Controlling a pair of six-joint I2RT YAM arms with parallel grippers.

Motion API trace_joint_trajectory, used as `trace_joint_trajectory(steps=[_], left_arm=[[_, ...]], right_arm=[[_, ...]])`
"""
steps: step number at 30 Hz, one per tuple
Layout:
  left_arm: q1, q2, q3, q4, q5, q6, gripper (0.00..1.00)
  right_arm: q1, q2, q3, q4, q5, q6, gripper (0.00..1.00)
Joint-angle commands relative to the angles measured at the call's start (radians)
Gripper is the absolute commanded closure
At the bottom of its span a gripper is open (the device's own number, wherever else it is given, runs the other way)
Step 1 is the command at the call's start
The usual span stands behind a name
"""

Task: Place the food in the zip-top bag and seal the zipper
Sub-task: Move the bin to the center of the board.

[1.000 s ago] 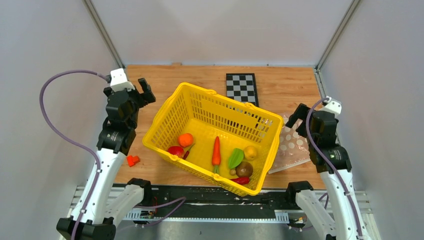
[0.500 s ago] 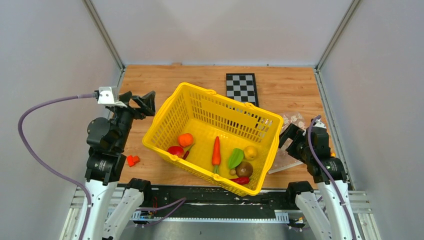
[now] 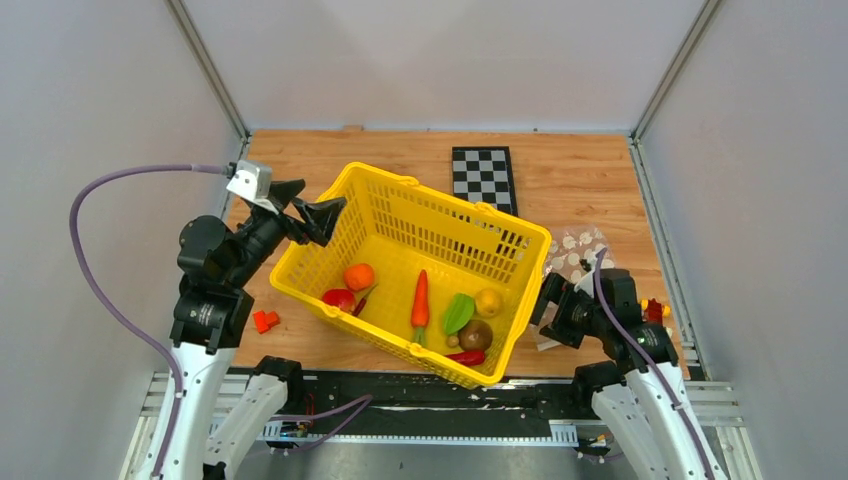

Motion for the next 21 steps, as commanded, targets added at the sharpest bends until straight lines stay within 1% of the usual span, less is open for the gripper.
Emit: trace_joint_trajectory(steps=[1, 3, 5, 6, 8, 11, 13, 16, 19, 21], left_arm=[[0.005, 0.035, 0.057, -0.054, 0.161, -0.013, 0.0], [0.005, 0.036, 0.067, -0.099, 0.173, -0.017, 0.0], [0.005, 0.032, 0.088, -0.181, 0.138, -0.021, 0.0], [0.005, 0.027, 0.102, -0.224, 0.11, -0.019, 0.0], [0.005, 0.012, 0.134, -0.308, 0.068, -0.012, 0.0], [0.005, -0.019, 0.188, -0.426, -0.051, -0.053, 0.0], [0.005, -0.029, 0.236, -0.516, -0.119, -0.094, 0.0], [0.005, -0.02, 0.33, -0.716, -0.273, -0.184, 0.0], [0.005, -0.008, 0.388, -0.89, -0.415, -0.252, 0.0], [0.005, -0.012, 0.4, -0.974, -0.473, -0.288, 0.0]], right_arm=[[0.148, 0.007, -0.01, 0.249, -0.032, 0.147, 0.05], [0.315, 0.074, 0.004, 0.335, 0.065, 0.188, 0.05], [0.465, 0.204, 0.056, 0.399, 0.189, 0.192, 0.04], [0.525, 0.271, 0.087, 0.413, 0.246, 0.189, 0.03], [0.59, 0.387, 0.141, 0.458, 0.308, 0.183, 0.01], [0.618, 0.516, 0.184, 0.585, 0.311, 0.173, 0.01], [0.621, 0.589, 0.231, 0.633, 0.305, 0.153, 0.01], [0.624, 0.684, 0.331, 0.623, 0.332, 0.111, 0.0], [0.624, 0.713, 0.376, 0.607, 0.367, 0.075, 0.0], [0.624, 0.714, 0.386, 0.597, 0.384, 0.055, 0.0]])
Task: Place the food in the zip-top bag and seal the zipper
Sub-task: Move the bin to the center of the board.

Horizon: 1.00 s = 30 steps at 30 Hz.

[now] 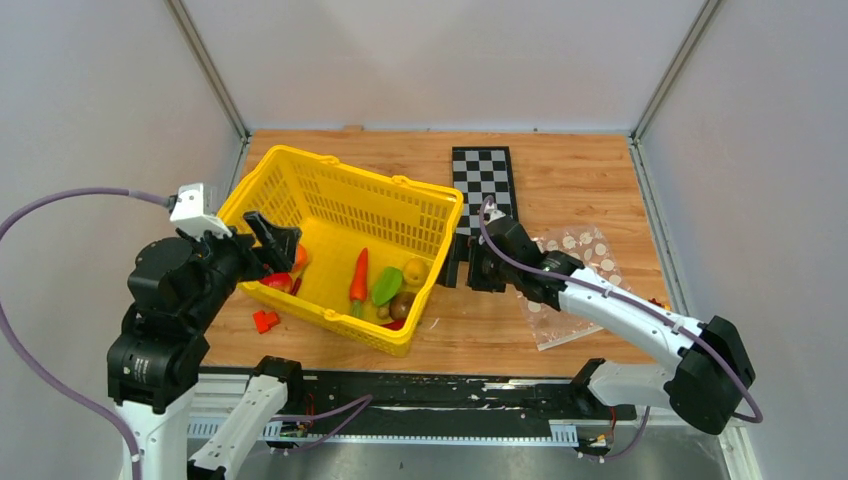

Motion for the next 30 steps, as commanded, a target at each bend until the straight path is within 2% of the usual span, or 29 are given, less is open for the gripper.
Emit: trace_joint_trajectory(steps=[1, 4, 8, 13, 17, 23, 28, 30], left_arm=[[0.005, 0.001, 0.024, -0.285, -0.213, -0.124, 0.0], [0.005, -0.017, 0.006, -0.369, -0.256, -0.202, 0.0], [0.005, -0.024, -0.012, -0.447, -0.229, -0.225, 0.0], [0.005, -0.053, -0.084, -0.462, -0.232, -0.224, 0.0], [0.005, -0.062, -0.249, -0.337, -0.131, -0.222, 0.0], [0.005, -0.094, -0.441, 0.016, -0.055, -0.231, 0.0], [0.005, 0.037, -0.463, 0.227, -0.001, -0.184, 0.0], [0.005, 0.088, -0.454, 0.285, -0.004, -0.186, 0.0]], right_arm=[[0.007, -0.012, 0.071, 0.072, 0.068, -0.064, 0.0], [0.008, -0.027, 0.052, 0.057, 0.082, -0.062, 0.0], [0.007, -0.058, 0.015, 0.056, 0.096, -0.061, 0.0], [0.007, -0.061, -0.012, 0.047, 0.096, -0.08, 0.0], [0.007, -0.064, -0.048, 0.074, 0.061, -0.093, 0.0], [0.008, -0.07, -0.073, 0.114, 0.01, -0.112, 0.0], [0.007, -0.093, -0.068, 0.08, 0.04, -0.146, 0.0], [0.006, -0.115, -0.058, 0.033, 0.13, -0.173, 0.0]])
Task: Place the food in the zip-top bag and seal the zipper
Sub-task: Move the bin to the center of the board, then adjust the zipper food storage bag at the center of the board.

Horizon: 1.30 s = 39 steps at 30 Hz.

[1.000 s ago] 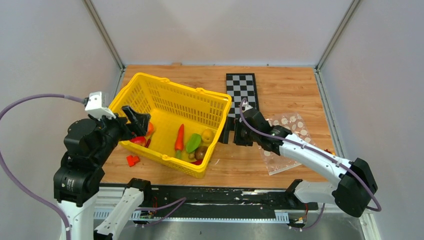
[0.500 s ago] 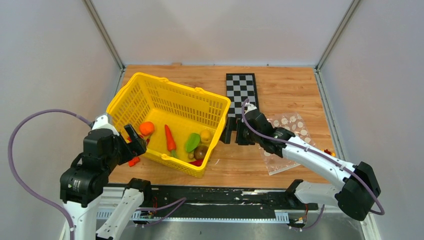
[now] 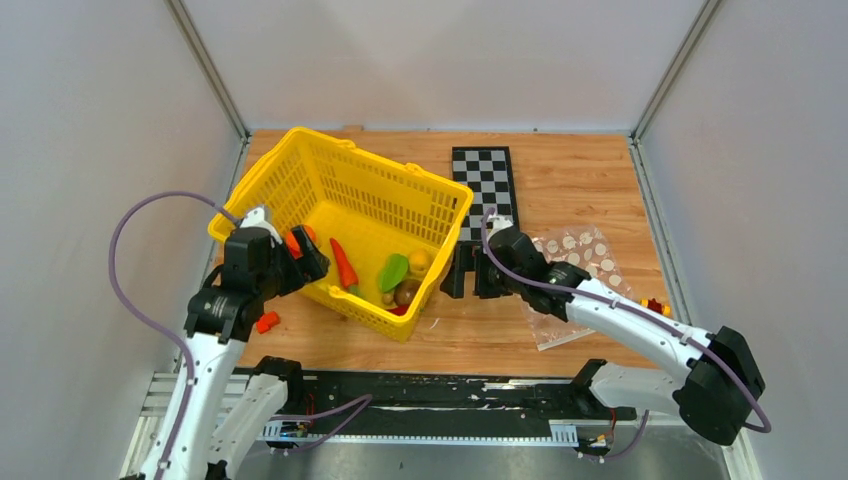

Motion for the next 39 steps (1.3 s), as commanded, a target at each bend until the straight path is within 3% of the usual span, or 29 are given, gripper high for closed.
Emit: trace_joint_trajectory(steps=[1, 7, 14, 18, 25, 31, 35, 39], left_arm=[[0.0, 0.121, 0.013, 0.345, 0.071, 0.021, 0.0], [0.0, 0.274, 0.013, 0.499, 0.036, 0.012, 0.0], [0.006, 0.457, 0.096, 0.537, -0.074, 0.132, 0.0], [0.029, 0.52, 0.134, 0.497, -0.147, 0.181, 0.0], [0.093, 0.425, 0.074, 0.478, -0.152, 0.204, 0.0], [0.098, 0.284, 0.064, 0.429, -0.048, 0.234, 0.0], [0.098, 0.19, 0.079, 0.386, 0.026, 0.231, 0.0], [0.098, 0.115, 0.095, 0.361, 0.154, 0.219, 0.0]], right_arm=[[0.001, -0.071, 0.021, -0.044, 0.144, -0.078, 0.0], [-0.069, -0.119, 0.039, -0.245, 0.401, -0.097, 0.0], [-0.339, -0.185, -0.064, -0.276, 0.276, -0.128, 0.14], [-0.382, -0.228, -0.107, -0.274, 0.322, -0.112, 0.1], [-0.449, -0.113, -0.142, -0.207, 0.197, -0.151, 0.1], [-0.443, 0.055, -0.135, -0.187, 0.197, -0.18, 0.07], [-0.409, 0.158, -0.115, -0.168, 0.274, -0.189, 0.16], [-0.373, 0.239, -0.085, -0.15, 0.347, -0.183, 0.35]])
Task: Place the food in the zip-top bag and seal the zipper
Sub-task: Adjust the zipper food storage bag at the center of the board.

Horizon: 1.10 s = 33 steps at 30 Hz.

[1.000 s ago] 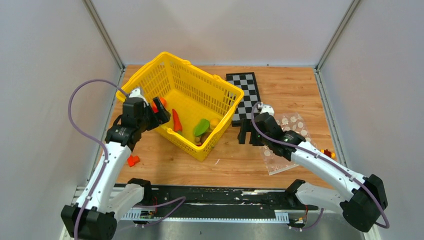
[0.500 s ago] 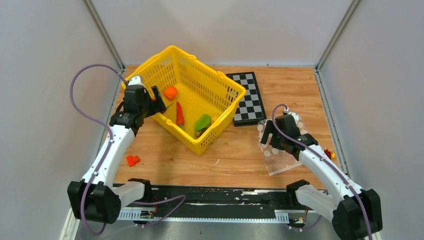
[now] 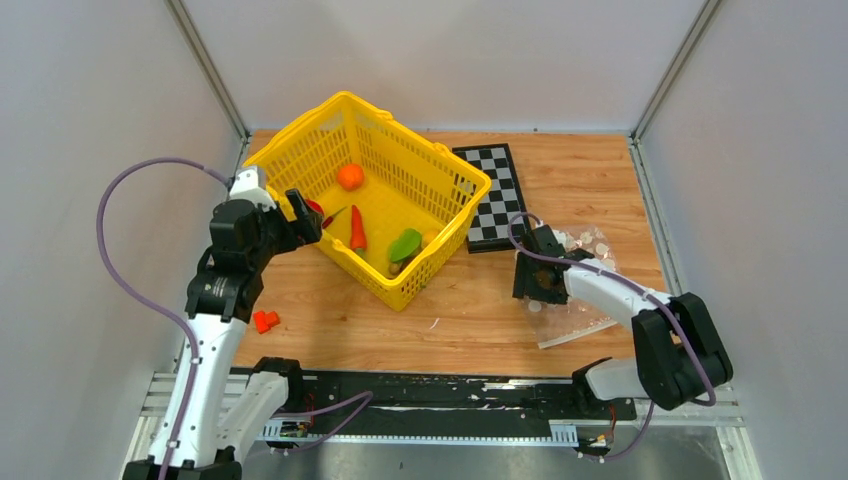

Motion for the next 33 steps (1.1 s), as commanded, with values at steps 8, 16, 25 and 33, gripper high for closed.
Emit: trace_joint_trajectory(steps=[8, 16, 25, 33], left_arm=[[0.006, -0.157, 0.034, -0.054, 0.331, -0.003, 0.0], [0.006, -0.211, -0.043, 0.007, 0.445, -0.092, 0.0], [0.004, -0.29, -0.139, 0.102, 0.505, -0.169, 0.0], [0.005, -0.408, -0.197, 0.076, 0.489, -0.177, 0.0]], right_arm=[[0.05, 0.118, 0.037, 0.182, -0.065, 0.036, 0.71], [0.05, 0.184, 0.082, 0.37, -0.308, 0.204, 0.94], [0.065, 0.176, 0.116, 0.542, -0.457, 0.409, 0.96], [0.067, 0.091, 0.209, 0.378, -0.523, 0.091, 0.6]])
